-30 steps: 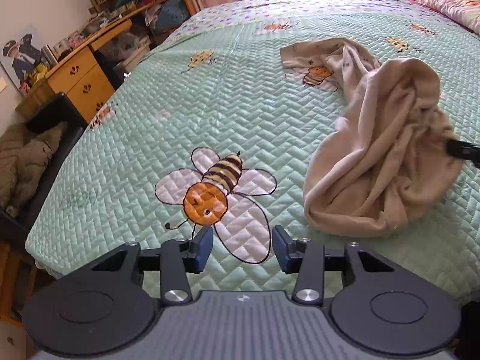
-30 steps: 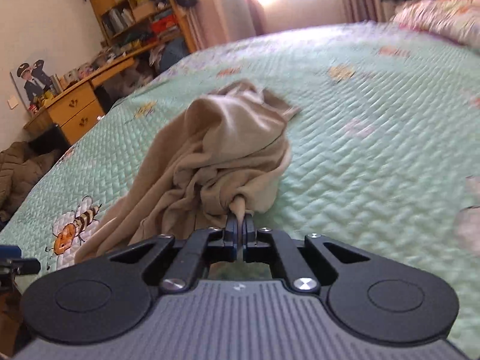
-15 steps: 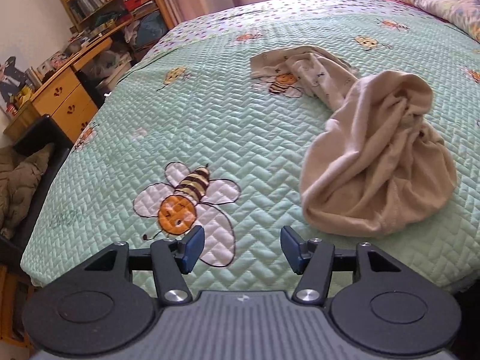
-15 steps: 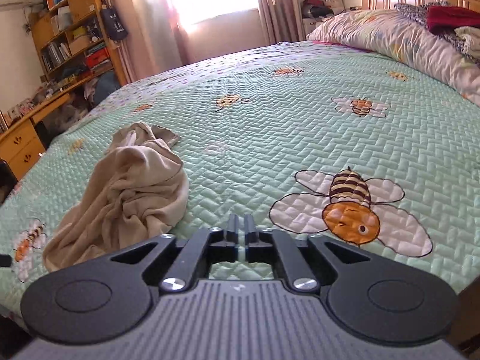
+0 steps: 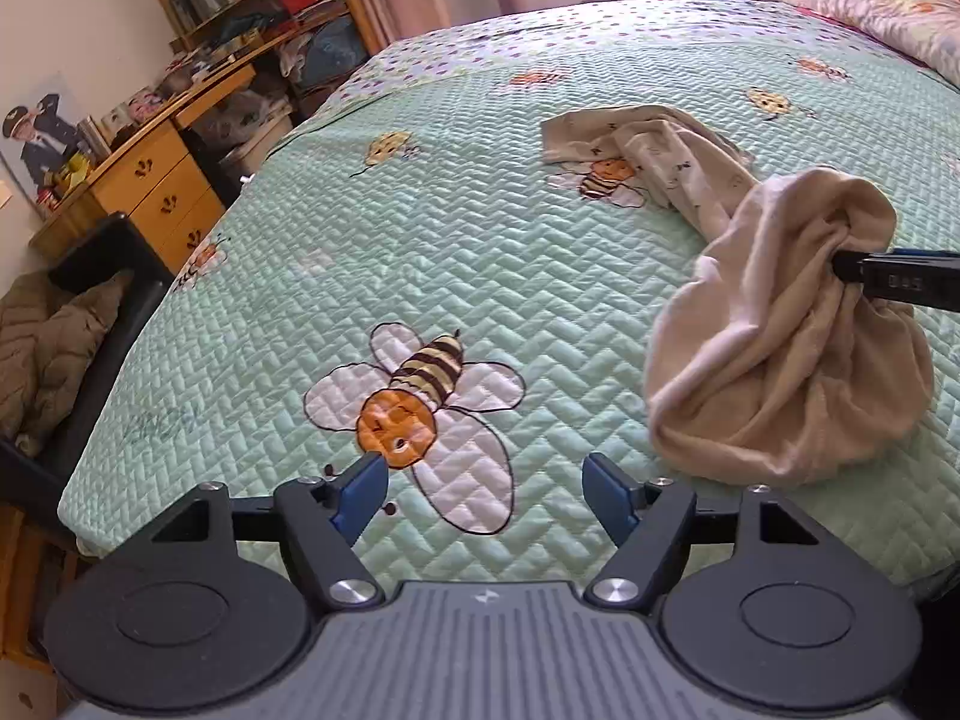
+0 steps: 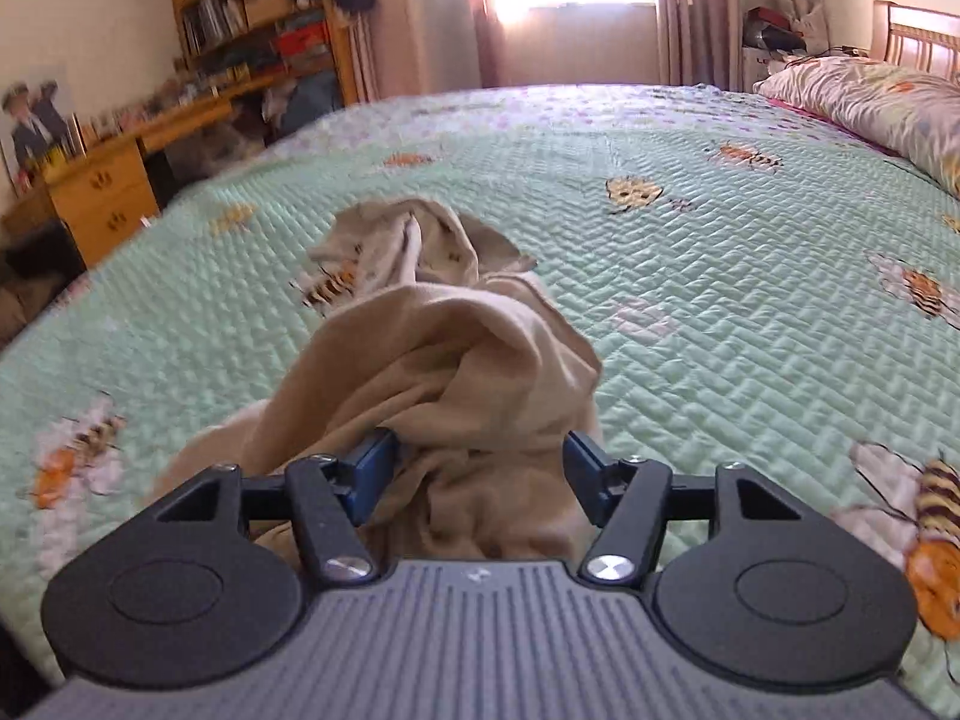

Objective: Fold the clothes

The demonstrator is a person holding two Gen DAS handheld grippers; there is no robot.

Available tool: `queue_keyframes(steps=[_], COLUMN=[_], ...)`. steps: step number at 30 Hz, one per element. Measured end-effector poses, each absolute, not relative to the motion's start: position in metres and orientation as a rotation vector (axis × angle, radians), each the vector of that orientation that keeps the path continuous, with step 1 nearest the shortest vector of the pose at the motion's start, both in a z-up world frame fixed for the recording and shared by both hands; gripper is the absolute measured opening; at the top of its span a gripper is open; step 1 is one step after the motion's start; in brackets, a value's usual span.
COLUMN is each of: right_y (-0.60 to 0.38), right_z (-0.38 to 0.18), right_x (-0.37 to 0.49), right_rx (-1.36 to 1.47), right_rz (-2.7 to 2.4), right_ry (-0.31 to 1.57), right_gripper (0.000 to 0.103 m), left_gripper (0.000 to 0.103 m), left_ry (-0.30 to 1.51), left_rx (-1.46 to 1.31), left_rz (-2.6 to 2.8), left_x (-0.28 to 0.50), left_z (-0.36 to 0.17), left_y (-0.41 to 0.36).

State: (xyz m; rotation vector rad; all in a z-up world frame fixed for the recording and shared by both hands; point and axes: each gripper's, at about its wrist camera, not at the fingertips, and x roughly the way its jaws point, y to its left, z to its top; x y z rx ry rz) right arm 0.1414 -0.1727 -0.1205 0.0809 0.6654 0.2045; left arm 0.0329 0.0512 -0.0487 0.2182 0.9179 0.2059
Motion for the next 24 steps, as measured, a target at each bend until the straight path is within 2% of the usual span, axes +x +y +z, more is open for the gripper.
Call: queue_keyframes(steps=[1, 2, 4, 6, 7, 9, 15, 19, 20, 22, 24], right_y=[-0.174, -0.175, -0.178, -0.186, -0.195, -0.213, -0.278, -0.287, -0.280, -0.264, -0.246], right_z=[-0.122, -0.124, -0.125, -0.120, -0.118, -0.113, -0.120, -0.120, -0.118, -0.115, -0.113], right_x=[0.141, 0.141, 0.135, 0.121, 0.113, 0.099, 0.069, 0.059, 0.060, 0.065, 0.070], right_rx=[0.105, 0.130, 0.152, 0.135, 0.141, 0.153, 0.181, 0.258, 0.263, 0.254, 0.238], right_rz=[0.207, 0.209, 0.193, 0.145, 0.122, 0.076, -0.078, -0.028, -0.001, 0.070, 0.135], right_ry=[0.662, 0.659, 0.641, 0.599, 0.593, 0.580, 0.610, 0.610, 0.609, 0.602, 0.601], right_gripper=[0.032, 0.022, 0.014, 0.012, 0.003, 0.000, 0.001, 0.011, 0.014, 0.038, 0.051], left_gripper=[0.075, 0.075, 0.075, 0.075, 0.075, 0.075, 0.075, 0.075, 0.075, 0.075, 0.076], left_ry=[0.918, 0.918, 0.916, 0.918, 0.920, 0.920, 0.914, 0.917, 0.919, 0.919, 0.918], left_rx=[0.213, 0.210, 0.204, 0.198, 0.195, 0.195, 0.221, 0.239, 0.243, 0.248, 0.252], left_rz=[0.212, 0.214, 0.216, 0.211, 0.208, 0.195, 0.139, 0.102, 0.094, 0.085, 0.080], left_x=[0.033, 0.033, 0.033, 0.035, 0.036, 0.037, 0.046, 0.051, 0.053, 0.055, 0.057], left_z=[-0.048, -0.047, -0.045, -0.045, -0.046, -0.046, -0.047, -0.047, -0.047, -0.045, -0.044], left_y=[0.054, 0.055, 0.057, 0.057, 0.057, 0.054, 0.031, 0.015, 0.011, 0.007, 0.004])
